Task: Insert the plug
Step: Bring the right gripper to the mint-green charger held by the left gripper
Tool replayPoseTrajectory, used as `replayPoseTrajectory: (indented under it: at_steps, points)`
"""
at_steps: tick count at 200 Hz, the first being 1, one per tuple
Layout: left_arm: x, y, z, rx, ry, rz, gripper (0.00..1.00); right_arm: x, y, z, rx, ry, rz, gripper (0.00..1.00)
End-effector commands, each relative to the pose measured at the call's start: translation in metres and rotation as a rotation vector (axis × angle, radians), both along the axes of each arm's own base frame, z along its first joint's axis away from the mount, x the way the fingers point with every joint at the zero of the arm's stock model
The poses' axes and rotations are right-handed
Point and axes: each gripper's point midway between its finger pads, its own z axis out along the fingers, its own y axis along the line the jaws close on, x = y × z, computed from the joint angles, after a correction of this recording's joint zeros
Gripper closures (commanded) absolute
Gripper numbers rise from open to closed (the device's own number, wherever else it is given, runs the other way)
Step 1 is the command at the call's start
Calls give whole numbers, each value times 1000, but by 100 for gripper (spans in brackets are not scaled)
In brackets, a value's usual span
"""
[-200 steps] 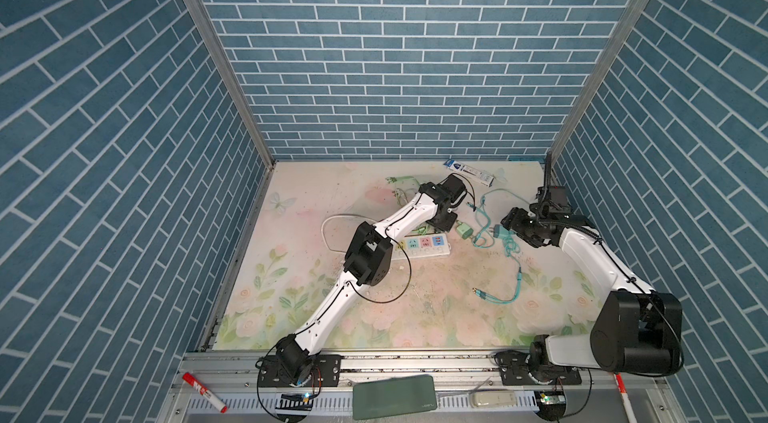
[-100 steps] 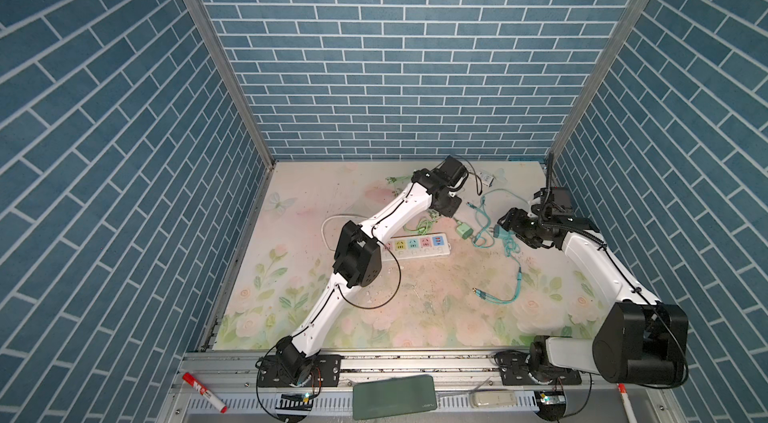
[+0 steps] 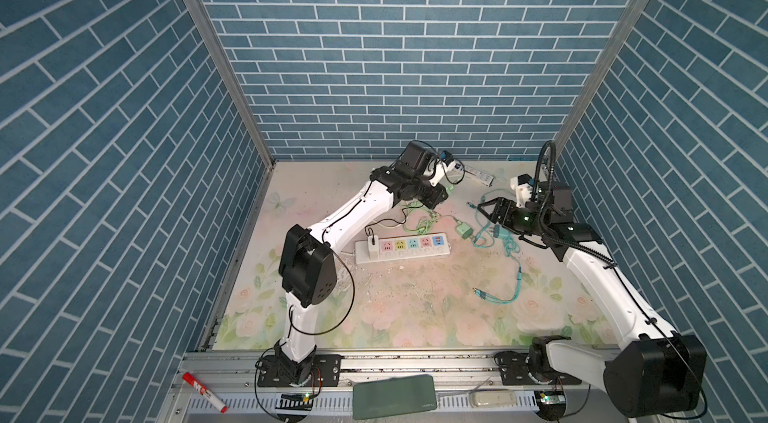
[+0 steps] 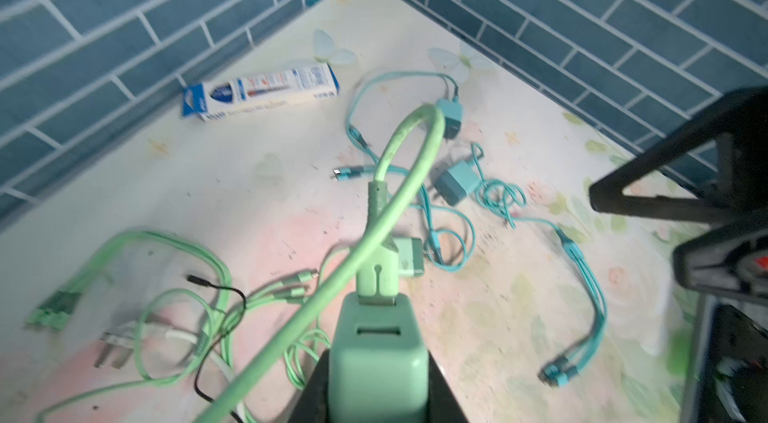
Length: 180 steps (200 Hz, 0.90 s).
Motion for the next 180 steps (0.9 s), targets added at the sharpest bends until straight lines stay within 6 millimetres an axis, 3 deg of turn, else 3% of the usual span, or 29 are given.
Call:
replayPoseTrajectory:
  at_steps: [1,38,73,128,180]
  points:
    - [-24,-2,47,-177,-150,-148,90,-8,32,29,-15,-135,170,28]
    - [-42,27,43,-256,-197,-85,87,-9,57,30,-54,-138,252,31]
    - [-56,34,29,-289,-211,-100,89,-9,74,20,-31,-83,303,35]
    - [-55,40,5,-305,-250,-88,90,-20,83,16,38,-47,284,35]
    - [-61,50,6,-418,-199,-161,90,-45,87,13,-16,-129,418,36]
